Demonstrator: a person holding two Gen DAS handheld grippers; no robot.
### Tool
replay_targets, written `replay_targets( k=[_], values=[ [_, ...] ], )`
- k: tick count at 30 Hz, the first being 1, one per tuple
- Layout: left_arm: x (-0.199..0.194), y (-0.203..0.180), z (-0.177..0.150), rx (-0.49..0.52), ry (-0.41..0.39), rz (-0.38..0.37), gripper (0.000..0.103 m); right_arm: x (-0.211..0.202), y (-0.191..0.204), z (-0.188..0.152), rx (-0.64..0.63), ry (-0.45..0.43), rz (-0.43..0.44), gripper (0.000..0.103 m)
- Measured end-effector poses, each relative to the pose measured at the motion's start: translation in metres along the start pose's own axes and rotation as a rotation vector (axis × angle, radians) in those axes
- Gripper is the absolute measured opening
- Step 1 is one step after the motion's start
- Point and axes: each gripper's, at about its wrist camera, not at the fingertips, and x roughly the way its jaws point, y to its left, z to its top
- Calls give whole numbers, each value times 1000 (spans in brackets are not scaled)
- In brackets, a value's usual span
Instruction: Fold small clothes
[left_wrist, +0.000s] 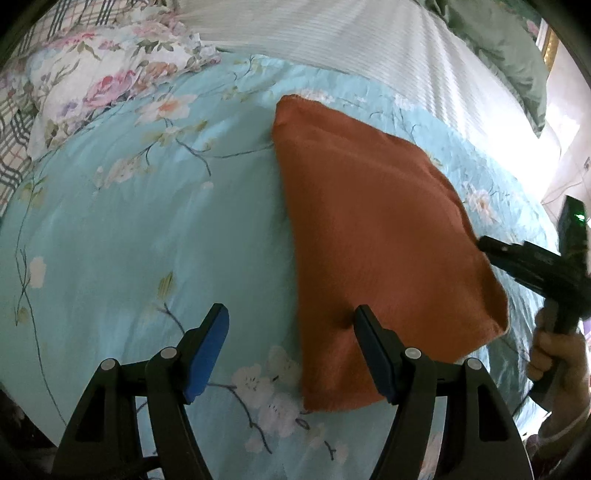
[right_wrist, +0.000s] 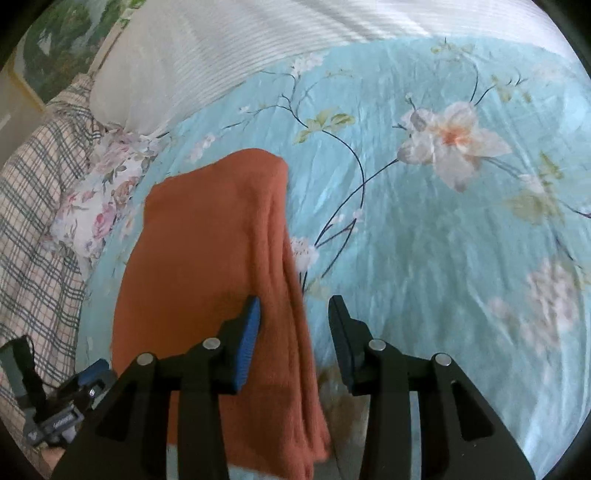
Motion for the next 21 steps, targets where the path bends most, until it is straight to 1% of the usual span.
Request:
replay_targets(
  k=[2, 4, 6, 8, 10, 12, 14, 16, 17, 18, 20, 21],
  values=[
    [-3, 2, -5, -5, 2, 0, 71, -11, 6, -10, -17, 1, 14, 44],
    [-6, 1, -11, 0, 4, 5, 73, -21, 13, -22, -39, 1, 17, 61],
    [-9, 1, -18, 5, 9, 24, 78, -29, 19, -35, -70, 3, 29, 67],
    [-12, 2, -26, 7, 16, 32, 80, -36, 28, -48, -115, 14, 33, 71],
    [-15, 4, -35, 10, 31, 35, 80, -44, 36, -64, -165, 23, 20, 77],
    [-18, 5, -42, 23, 41, 31, 80, -54, 45, -83, -226, 15, 7, 79],
    [-22, 2, -52, 56, 39, 53, 80, -62, 53, -100, -297, 14, 7, 82],
    [-32, -2, -61, 89, -15, 100, 80, -67, 58, -114, -349, 22, 5, 85],
    [-38, -4, -67, 99, -65, 129, 80, -69, 59, -117, -362, 27, 0, 86],
    [-44, -6, -71, 108, -100, 139, 80, -70, 60, -122, -378, 36, -5, 86],
    [-51, -9, -76, 120, -132, 132, 80, -72, 63, -128, -399, 57, -6, 86],
    [-53, -10, -78, 125, -123, 134, 80, -74, 64, -130, -406, 61, -6, 86]
  ],
)
